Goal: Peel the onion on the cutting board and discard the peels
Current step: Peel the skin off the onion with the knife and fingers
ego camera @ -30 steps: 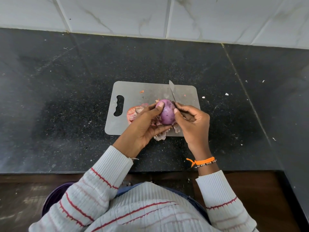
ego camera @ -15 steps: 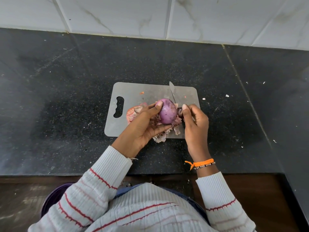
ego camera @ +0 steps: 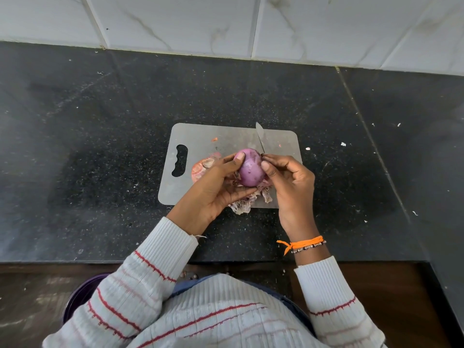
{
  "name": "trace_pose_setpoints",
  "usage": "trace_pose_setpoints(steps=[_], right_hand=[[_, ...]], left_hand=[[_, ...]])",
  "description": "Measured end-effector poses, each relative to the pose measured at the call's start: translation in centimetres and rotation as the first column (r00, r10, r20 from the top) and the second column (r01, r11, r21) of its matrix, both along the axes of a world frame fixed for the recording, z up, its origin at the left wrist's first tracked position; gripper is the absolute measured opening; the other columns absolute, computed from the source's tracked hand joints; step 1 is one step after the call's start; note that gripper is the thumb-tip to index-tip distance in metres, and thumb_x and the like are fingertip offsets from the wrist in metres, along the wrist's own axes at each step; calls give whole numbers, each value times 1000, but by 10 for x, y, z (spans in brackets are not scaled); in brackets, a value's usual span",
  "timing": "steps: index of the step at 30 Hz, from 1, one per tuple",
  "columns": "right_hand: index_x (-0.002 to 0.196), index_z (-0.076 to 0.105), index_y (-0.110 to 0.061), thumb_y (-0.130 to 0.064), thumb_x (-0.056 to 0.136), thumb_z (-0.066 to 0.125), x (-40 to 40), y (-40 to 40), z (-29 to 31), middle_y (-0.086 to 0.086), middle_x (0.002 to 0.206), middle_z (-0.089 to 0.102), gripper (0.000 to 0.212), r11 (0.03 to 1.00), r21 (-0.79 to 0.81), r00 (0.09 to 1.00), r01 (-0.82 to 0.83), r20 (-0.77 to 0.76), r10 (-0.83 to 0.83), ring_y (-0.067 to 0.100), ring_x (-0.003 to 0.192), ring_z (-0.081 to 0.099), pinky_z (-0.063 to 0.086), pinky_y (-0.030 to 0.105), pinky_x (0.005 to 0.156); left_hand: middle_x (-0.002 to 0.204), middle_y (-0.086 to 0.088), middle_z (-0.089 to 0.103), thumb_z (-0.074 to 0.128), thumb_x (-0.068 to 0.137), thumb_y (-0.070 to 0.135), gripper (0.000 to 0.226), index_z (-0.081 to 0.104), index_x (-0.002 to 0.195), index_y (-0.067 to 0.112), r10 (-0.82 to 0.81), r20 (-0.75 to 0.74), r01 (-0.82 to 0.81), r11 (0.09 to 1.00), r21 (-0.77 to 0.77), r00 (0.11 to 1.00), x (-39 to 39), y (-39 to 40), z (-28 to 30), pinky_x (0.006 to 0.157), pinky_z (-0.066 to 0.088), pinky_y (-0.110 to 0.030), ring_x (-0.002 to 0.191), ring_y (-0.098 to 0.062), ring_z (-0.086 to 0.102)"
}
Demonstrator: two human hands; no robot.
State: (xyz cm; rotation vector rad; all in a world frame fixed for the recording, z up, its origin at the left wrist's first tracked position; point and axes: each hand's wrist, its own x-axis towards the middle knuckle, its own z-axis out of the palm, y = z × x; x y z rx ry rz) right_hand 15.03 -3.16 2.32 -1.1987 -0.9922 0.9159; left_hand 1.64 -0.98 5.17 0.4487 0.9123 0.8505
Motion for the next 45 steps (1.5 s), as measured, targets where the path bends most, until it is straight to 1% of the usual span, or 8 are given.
trace_pose_setpoints(steps=[3,10,15,22,29,37,43,45], right_hand=[[89,69,-7,-2,84,63,-2,1,-1,2,86,70,9,999,-18,999,36,-20,-36,10,84,67,54,24,74],[98,67,-11,-3,76,71,-11,0,3,6,102,70,24,996,-84,986,-27,-168,13,13,97,68,53,19,77],[97,69,-5,-2,76,67,-11,5,6,5,99,71,21,993,-109,947,-50,-322,12,16,99,66,54,25,86],[100,68,-5,0,85,58,-8,8,0,4,102,71,18,990,-111,956,-87,-290,52,23,106,65,53,37,92],[96,68,-1,0,80,67,-13,7,4,4,98,72,16,994,-109,973,-11,-231,-14,13,94,69,56,23,79],[96,69,-8,-4,91,55,-9,9,-6,6,94,72,15,992,-122,990,23,-134,-40,16,92,68,56,28,78],[95,67,-10,-6,78,70,-13,4,0,5,95,71,17,996,-86,989,-14,-151,1,12,91,68,53,20,73],[89,68,-9,-5,82,66,-11,5,0,5,91,71,9,998,-70,992,2,-128,-11,15,89,67,54,24,73]], left_hand=[[93,-11,62,53,92,19,5,57,92,15,1,11,-1,1000,-4,1000,1,0,0,60,59,-34,72,-23,69],[103,-16,60,53,92,16,11,58,100,12,-25,35,24,999,31,999,2,2,-3,62,60,-33,82,-25,66],[111,-16,60,51,92,17,25,54,116,9,-48,47,45,996,77,998,0,6,-5,69,60,-37,86,-28,67],[105,-14,61,50,93,16,14,57,105,12,-24,51,22,999,40,998,-3,7,-6,68,58,-39,77,-26,70],[102,-13,61,49,93,15,13,58,103,12,-32,60,29,998,54,998,-2,7,-7,68,58,-38,78,-26,69],[103,-11,61,49,94,15,11,58,101,14,-26,66,25,1000,12,997,-2,5,-7,63,60,-36,83,-26,68],[100,-13,63,50,93,15,11,58,101,12,-15,78,13,1000,26,997,-1,5,-4,61,60,-34,75,-24,71],[103,-13,62,51,93,15,12,58,103,13,-25,54,23,999,38,998,-2,4,-4,61,60,-33,77,-25,70]])
